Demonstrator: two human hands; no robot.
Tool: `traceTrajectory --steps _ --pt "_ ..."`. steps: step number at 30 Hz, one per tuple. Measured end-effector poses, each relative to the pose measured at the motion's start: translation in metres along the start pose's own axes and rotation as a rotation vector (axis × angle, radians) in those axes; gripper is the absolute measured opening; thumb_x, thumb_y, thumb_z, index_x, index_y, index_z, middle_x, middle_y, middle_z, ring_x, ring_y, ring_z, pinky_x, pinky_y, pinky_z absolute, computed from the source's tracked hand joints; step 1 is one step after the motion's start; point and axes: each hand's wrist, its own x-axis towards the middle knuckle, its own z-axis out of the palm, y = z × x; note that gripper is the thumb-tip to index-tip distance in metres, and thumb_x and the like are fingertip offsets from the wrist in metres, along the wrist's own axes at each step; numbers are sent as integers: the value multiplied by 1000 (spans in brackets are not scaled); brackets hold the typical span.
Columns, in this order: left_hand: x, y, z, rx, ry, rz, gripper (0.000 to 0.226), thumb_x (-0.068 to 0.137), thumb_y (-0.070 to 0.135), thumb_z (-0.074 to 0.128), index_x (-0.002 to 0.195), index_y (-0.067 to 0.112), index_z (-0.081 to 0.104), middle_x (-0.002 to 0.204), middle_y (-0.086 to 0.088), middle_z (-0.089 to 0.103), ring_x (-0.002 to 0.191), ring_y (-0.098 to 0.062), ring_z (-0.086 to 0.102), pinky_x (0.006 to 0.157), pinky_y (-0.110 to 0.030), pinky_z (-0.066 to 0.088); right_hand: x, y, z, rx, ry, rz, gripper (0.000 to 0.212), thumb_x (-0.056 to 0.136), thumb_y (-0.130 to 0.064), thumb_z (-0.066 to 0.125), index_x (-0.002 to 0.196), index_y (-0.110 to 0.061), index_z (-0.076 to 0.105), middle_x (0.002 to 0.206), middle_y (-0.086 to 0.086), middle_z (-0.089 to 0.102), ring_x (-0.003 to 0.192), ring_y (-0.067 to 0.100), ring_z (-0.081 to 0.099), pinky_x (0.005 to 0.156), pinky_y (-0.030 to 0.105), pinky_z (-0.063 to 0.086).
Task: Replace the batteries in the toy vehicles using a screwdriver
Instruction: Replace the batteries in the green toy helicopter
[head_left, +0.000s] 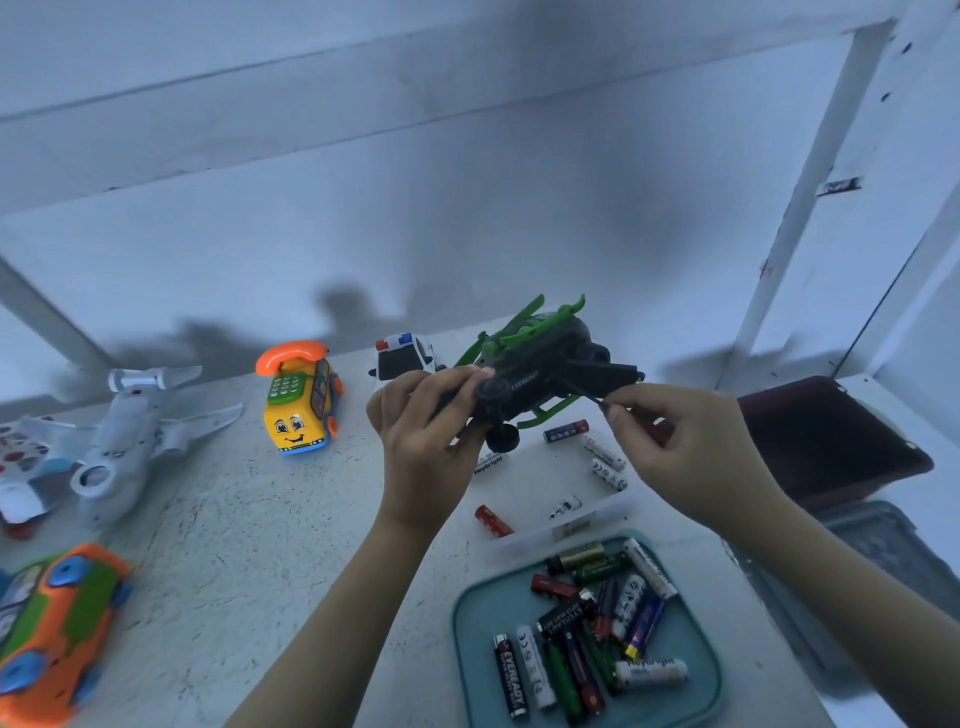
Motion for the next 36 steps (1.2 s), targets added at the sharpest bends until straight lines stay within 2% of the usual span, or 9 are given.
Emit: traceTrajectory --steps 3,6,10,14,20,25,29,32,36 --pt "2 3 1 12 -21 6 25 81 14 73 106 11 72 101 -2 71 95 -21 50 78 -37 37 -3 -2 -3 39 16 40 18 84 -1 63 73 -12 73 56 -1 63 43 11 50 44 17 37" --pt "2 5 3 8 -12 12 27 81 14 73 108 15 69 103 1 69 95 -21 51 83 -30 31 -5 -3 -7 41 22 42 20 85 -2 63 72 -14 72 53 6 61 42 22 50 44 31 41" --pt "-1 -1 6 -1 15 -36 35 78 9 76 110 16 67 102 0 70 94 -23 54 75 -42 42 -9 -6 -15 43 41 31 23 83 -4 65 70 -22 70 57 1 63 45 25 55 49 34 46" --pt "-1 -11 5 -5 13 -54 46 74 5 78 114 20 62 103 1 69 94 -24 55 69 -50 44 -11 -8 -12 58 -36 28 21 83 -7 66 71 -22 71 58 -2 66 47 20 56 51 30 46" --pt "-1 -10 2 59 11 19 30 85 15 73 113 19 63 101 0 71 93 -21 53 69 -46 45 -7 -15 -5 47 -95 31 16 83 -8 65 74 -17 73 58 -4 65 52 9 57 53 13 43" --pt "1 -11 -4 192 15 170 21 92 21 70 112 19 64 100 0 72 92 -20 54 76 -37 37 0 -17 -2 -35 -129 36 17 86 -16 62 73 -24 69 57 -1 62 50 16 54 53 28 44" --pt "1 -10 -6 263 26 233 26 90 21 72 114 19 62 103 2 71 91 -20 54 76 -35 36 2 -21 3 -50 -143 21 16 87 -19 61 73 -24 68 54 -1 59 49 15 50 51 27 40" --pt "1 -11 -8 274 29 232 26 90 21 72 114 19 62 102 1 73 92 -20 53 76 -35 35 2 -20 6 -48 -144 -11 14 88 -18 61 76 -22 69 56 2 61 50 20 51 50 28 40" --pt "-1 -12 -9 271 30 200 21 90 21 72 110 17 67 101 -1 73 92 -20 53 76 -35 35 -2 -17 12 -89 -122 -72 12 89 -18 60 81 -18 68 55 -1 60 50 16 52 49 27 43"
